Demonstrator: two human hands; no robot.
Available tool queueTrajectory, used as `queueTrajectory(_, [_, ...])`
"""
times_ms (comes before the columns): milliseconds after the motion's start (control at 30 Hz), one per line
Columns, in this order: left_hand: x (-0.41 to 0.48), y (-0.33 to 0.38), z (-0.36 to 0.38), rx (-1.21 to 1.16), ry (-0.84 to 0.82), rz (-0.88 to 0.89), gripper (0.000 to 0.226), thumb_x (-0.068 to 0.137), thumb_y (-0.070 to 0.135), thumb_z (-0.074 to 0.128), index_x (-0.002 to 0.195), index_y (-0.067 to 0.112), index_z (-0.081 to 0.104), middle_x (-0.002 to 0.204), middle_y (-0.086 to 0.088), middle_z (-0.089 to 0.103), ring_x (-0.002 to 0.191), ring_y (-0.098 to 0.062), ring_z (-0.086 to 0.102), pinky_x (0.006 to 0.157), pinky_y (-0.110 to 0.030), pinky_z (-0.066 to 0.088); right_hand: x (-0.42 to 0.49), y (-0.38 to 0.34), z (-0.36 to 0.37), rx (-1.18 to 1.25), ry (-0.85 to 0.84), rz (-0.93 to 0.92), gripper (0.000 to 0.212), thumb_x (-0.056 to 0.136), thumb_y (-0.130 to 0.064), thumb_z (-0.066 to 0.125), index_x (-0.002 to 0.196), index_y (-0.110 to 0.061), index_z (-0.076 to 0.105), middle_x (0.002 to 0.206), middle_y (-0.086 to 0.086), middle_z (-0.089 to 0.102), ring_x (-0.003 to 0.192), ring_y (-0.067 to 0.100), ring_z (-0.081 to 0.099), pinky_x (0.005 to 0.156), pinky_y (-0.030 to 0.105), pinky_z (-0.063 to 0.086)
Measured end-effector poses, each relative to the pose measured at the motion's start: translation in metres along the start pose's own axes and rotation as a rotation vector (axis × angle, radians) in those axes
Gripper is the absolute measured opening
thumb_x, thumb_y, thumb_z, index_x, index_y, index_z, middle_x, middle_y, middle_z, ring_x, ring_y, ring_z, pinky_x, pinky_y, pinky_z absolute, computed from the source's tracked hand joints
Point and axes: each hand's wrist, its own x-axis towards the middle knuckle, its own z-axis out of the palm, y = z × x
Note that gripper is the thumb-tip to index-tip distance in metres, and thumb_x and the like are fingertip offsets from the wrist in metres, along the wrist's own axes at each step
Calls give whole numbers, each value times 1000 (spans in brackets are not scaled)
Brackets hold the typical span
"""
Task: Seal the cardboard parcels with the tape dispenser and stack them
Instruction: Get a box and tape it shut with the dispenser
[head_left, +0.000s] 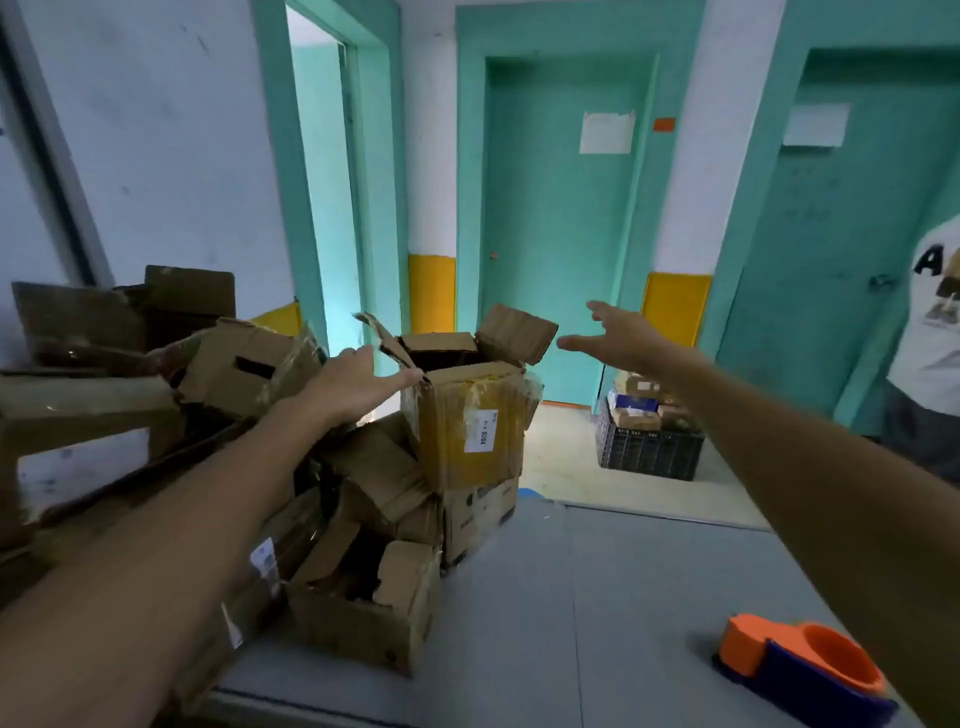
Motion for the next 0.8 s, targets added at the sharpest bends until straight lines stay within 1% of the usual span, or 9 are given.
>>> queueTrajectory(167, [11,8,20,-177,-1,-42,75,90,57,42,147,10,24,153,-11,25,139,-28,26,110,-41,26,24,6,29,180,-96,71,82,86,-58,52,146,-9,27,153,14,29,136,32,33,111,45,31])
queueTrajectory(267, [17,12,32,-261,22,-71,67,94,49,41,147,13,21,153,-10,26,139,-29,26,109,-38,26,35,5,45,392,-171,99,78,84,-58,55,145,-14,32,149,11,35,125,32,47,94,44,48])
queueTrajectory(333, [22,12,40,-315,38,-84,59,98,41,38,149,19,17,151,-10,29,137,-30,29,107,-36,28,39,4,57,488,-226,85,66,88,-49,56,143,-19,35,140,8,44,112,31,55,83,41,54])
queueTrajectory(367, [25,12,44,-341,42,-89,54,100,36,35,149,23,15,151,-9,29,137,-30,29,106,-34,29,40,3,63,503,-234,69,59,91,-44,54,143,-23,35,135,7,46,108,30,57,82,42,55])
queueTrajectory(467, [27,18,53,-425,45,-107,47,102,29,28,148,31,17,153,-3,26,134,-25,33,100,-33,35,37,-4,78,489,-166,10,45,99,-27,42,143,-28,36,136,10,49,109,28,55,92,43,51])
queueTrajectory(500, [27,23,55,-443,44,-110,46,102,28,29,147,33,19,152,-3,28,127,-22,40,93,-30,39,33,-8,80,475,-127,-29,42,100,-21,38,142,-26,40,134,11,51,109,27,53,93,39,49])
queueTrajectory(567, [26,33,57,-455,41,-99,45,101,31,30,145,38,25,150,-3,33,115,-19,45,84,-26,37,23,-15,81,405,-81,-131,39,101,-14,35,138,-19,47,128,11,56,110,28,52,90,31,43])
queueTrajectory(700, [18,54,50,-514,85,-33,42,100,38,32,141,31,38,140,-2,46,114,-16,45,83,-24,31,0,-18,68,309,7,-216,37,101,-12,36,136,-16,49,123,14,60,105,30,56,91,34,45])
queueTrajectory(800, [8,75,41,-512,119,102,46,98,40,37,141,24,39,138,-4,48,117,-17,47,83,-21,31,-16,-14,46,260,92,-205,38,101,-16,36,137,-20,48,127,12,58,101,26,55,89,34,44])
